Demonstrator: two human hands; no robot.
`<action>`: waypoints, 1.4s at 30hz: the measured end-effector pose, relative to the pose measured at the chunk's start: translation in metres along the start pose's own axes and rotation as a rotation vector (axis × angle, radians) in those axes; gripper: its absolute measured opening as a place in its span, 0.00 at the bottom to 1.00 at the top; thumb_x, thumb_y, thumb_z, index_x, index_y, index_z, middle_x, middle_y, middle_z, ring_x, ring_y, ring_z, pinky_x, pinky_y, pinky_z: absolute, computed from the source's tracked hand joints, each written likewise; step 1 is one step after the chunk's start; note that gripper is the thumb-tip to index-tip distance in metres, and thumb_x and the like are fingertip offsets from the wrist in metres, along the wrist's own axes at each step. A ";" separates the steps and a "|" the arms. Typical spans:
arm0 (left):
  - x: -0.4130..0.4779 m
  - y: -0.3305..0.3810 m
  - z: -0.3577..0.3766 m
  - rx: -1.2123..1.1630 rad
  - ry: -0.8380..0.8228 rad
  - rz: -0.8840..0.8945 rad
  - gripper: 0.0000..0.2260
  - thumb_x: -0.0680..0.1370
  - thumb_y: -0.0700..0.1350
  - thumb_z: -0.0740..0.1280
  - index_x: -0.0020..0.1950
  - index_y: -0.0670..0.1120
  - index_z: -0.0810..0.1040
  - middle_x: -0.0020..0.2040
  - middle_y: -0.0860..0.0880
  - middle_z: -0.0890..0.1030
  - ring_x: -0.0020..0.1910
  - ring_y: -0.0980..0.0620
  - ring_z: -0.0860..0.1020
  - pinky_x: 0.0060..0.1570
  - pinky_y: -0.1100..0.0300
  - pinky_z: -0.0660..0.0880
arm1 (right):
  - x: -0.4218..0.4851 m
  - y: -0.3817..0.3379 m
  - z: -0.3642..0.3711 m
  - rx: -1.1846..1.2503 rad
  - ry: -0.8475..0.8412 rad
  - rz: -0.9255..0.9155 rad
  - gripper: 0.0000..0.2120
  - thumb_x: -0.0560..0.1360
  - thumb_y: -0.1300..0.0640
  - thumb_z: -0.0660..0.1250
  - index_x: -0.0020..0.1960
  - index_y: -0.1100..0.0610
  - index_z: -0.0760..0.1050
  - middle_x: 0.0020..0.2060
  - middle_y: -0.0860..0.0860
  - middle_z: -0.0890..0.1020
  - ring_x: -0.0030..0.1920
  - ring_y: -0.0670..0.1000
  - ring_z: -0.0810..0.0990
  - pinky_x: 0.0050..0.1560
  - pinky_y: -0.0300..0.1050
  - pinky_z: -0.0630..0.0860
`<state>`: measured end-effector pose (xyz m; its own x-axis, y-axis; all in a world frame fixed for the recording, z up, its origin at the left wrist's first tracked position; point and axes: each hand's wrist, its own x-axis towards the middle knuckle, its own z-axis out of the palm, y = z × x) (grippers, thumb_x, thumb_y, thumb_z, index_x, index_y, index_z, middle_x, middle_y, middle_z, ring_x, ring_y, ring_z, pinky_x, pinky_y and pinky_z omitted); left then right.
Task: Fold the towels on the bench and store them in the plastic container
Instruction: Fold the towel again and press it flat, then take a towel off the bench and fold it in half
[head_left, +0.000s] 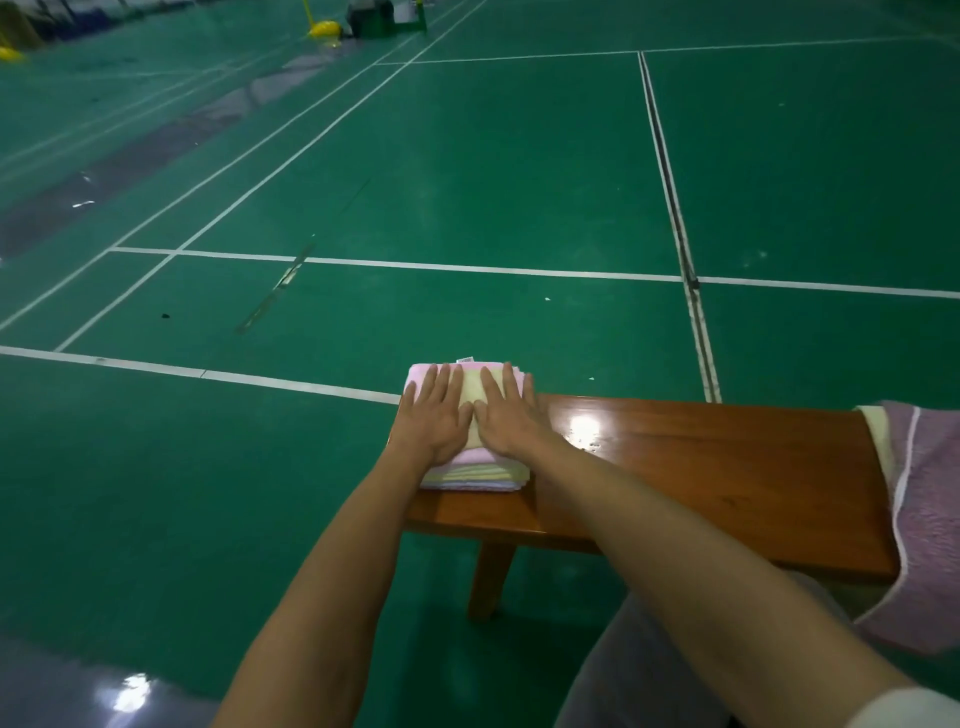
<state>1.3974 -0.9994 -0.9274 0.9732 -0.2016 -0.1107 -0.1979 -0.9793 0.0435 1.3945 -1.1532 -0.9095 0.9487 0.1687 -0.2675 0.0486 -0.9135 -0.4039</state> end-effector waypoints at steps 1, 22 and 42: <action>-0.001 -0.001 0.001 0.009 -0.007 0.001 0.30 0.85 0.59 0.39 0.83 0.47 0.39 0.83 0.48 0.41 0.82 0.48 0.39 0.80 0.43 0.42 | 0.000 0.003 0.006 0.001 -0.023 0.010 0.30 0.85 0.40 0.44 0.83 0.44 0.38 0.82 0.50 0.36 0.81 0.62 0.37 0.79 0.65 0.42; 0.034 0.193 -0.084 0.141 0.066 0.274 0.25 0.80 0.49 0.61 0.77 0.48 0.65 0.73 0.47 0.72 0.74 0.46 0.68 0.77 0.42 0.53 | -0.065 0.112 -0.124 -0.031 0.186 0.226 0.30 0.76 0.47 0.68 0.75 0.55 0.66 0.75 0.59 0.65 0.74 0.63 0.66 0.73 0.58 0.65; -0.008 0.478 -0.053 -0.339 -0.112 0.453 0.14 0.81 0.43 0.60 0.65 0.42 0.78 0.62 0.39 0.81 0.59 0.37 0.79 0.56 0.50 0.76 | -0.222 0.339 -0.174 0.165 0.241 0.665 0.22 0.77 0.44 0.61 0.64 0.54 0.78 0.61 0.56 0.80 0.60 0.61 0.79 0.64 0.57 0.75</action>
<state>1.3012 -1.4647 -0.8532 0.7781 -0.6183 -0.1104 -0.5254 -0.7371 0.4251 1.2551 -1.5649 -0.8351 0.8048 -0.5063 -0.3097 -0.5919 -0.7238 -0.3546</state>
